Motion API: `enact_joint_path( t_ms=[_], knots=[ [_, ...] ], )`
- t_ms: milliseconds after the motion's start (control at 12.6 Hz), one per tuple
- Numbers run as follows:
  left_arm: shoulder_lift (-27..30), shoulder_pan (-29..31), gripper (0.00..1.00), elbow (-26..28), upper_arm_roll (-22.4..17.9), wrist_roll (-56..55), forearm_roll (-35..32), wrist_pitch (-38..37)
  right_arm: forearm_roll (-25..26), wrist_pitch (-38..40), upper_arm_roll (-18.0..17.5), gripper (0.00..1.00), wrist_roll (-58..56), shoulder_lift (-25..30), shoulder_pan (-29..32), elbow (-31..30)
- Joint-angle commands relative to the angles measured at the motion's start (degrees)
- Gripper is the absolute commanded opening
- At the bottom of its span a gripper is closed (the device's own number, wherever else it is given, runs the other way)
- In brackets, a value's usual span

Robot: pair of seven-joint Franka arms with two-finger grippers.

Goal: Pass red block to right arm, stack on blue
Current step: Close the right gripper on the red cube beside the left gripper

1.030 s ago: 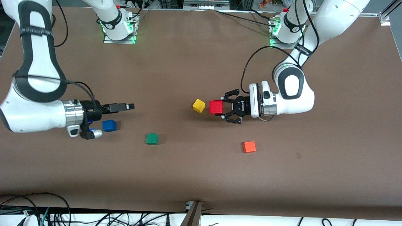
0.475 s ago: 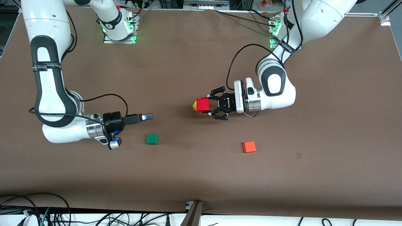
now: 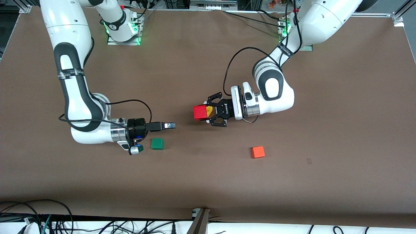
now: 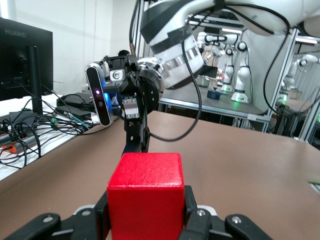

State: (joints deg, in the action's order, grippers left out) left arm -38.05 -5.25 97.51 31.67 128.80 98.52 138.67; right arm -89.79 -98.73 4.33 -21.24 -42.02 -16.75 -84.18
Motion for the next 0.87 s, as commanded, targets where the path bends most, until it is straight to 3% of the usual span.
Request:
enact_joint_path(
  t_ms=[0,792],
  knots=[
    [-1.3,-1.5,0.0,-3.1,0.0,1.8,3.3,1.5,-6.1,-1.6,0.1,1.0,-5.2,-0.8,-2.0,-2.3],
    [-3.3,-3.3,0.0,-6.0,-0.1,1.8,6.9,2.7,-7.2,-3.0,0.1,1.0,-2.9,3.3,-3.5,-5.6]
  ],
)
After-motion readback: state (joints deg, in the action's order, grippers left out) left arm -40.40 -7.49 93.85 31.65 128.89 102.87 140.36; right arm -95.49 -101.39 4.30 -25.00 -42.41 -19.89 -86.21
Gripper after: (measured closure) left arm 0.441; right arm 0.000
